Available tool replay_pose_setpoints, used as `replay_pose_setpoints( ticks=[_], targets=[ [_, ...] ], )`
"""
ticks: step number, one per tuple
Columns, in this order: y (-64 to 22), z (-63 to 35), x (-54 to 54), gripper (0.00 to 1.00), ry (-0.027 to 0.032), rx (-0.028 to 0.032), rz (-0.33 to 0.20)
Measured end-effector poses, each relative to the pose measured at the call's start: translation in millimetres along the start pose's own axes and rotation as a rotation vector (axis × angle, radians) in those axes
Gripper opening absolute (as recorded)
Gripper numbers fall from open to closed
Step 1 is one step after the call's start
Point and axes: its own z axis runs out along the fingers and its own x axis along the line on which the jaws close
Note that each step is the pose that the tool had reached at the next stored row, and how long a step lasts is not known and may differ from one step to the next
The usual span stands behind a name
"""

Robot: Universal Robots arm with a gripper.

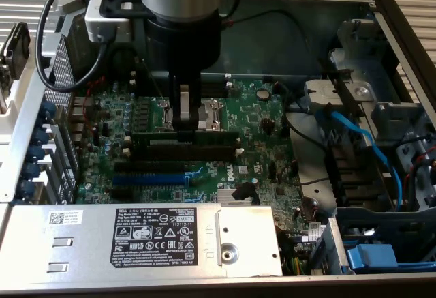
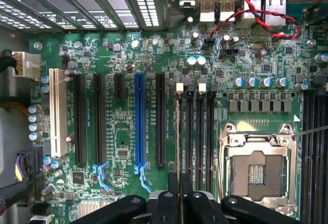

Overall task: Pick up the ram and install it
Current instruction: 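Insert the ram into the slot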

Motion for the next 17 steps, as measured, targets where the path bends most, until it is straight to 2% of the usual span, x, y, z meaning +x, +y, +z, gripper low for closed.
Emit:
replay_pose_setpoints(
  ticks=[4, 8, 12, 17],
  targets=[
    [0.1, 0.1, 1.2, 0.13, -0.0128, -0.0003, 0.0],
    [0.0, 0.6, 1.7, 0.13, -0.0139, -0.0004, 0.002],
    [0.0, 0.8, 3.0, 0.13, -0.0148, -0.0032, 0.003],
    [0.0, 0.9, 4.2, 0.13, -0.0207, -0.0043, 0.006]
  ],
)
